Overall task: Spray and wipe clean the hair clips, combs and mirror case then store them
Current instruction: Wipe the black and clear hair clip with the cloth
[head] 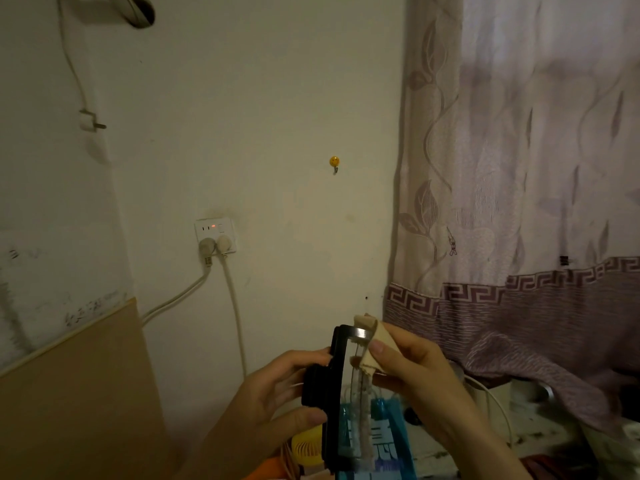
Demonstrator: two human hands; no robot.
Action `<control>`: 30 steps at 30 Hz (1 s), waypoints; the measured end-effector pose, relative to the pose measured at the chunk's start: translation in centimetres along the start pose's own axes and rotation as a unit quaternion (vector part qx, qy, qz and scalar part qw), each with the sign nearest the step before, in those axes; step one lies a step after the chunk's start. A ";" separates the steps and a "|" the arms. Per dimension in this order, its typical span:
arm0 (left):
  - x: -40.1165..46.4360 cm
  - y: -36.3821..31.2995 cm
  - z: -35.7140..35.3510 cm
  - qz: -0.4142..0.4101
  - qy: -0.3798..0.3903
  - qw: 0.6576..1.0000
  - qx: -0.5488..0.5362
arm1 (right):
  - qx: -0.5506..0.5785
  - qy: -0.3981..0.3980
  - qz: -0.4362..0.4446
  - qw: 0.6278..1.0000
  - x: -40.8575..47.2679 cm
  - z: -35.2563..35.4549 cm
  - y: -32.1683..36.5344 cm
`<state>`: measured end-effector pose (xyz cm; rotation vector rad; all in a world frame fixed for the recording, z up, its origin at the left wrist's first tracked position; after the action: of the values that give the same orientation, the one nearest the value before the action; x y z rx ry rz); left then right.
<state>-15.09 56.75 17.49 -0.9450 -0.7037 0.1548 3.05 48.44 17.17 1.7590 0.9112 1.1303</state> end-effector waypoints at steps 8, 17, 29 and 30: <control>0.4 0.4 -0.4 0.032 -0.122 0.992 -0.031 | 0.131 -0.099 -0.012 0.986 -0.3 -0.4 -1.9; -0.6 1.1 -1.6 0.080 -0.182 0.980 -0.019 | 0.238 -0.197 -0.007 0.951 -0.4 -1.3 -3.6; -1.8 2.6 -1.4 0.117 -0.231 0.966 0.008 | 0.260 -0.239 0.000 0.936 -0.9 -2.1 -5.2; -1.8 2.7 -1.3 0.119 -0.235 0.965 0.001 | 0.253 -0.237 -0.003 0.938 -0.9 -2.1 -5.4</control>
<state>-15.25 56.71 14.01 -0.9987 -1.0236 0.6072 0.11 50.30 12.46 2.3042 0.9498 0.4315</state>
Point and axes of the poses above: each hand's wrist, its own x-axis towards the middle knuckle, its own z-axis out of the back of the hand, y = z × x, the point moved 4 cm from there along x, towards the middle knuckle, and after that the axes turned 4 degrees about x, right-handed, at the moved point
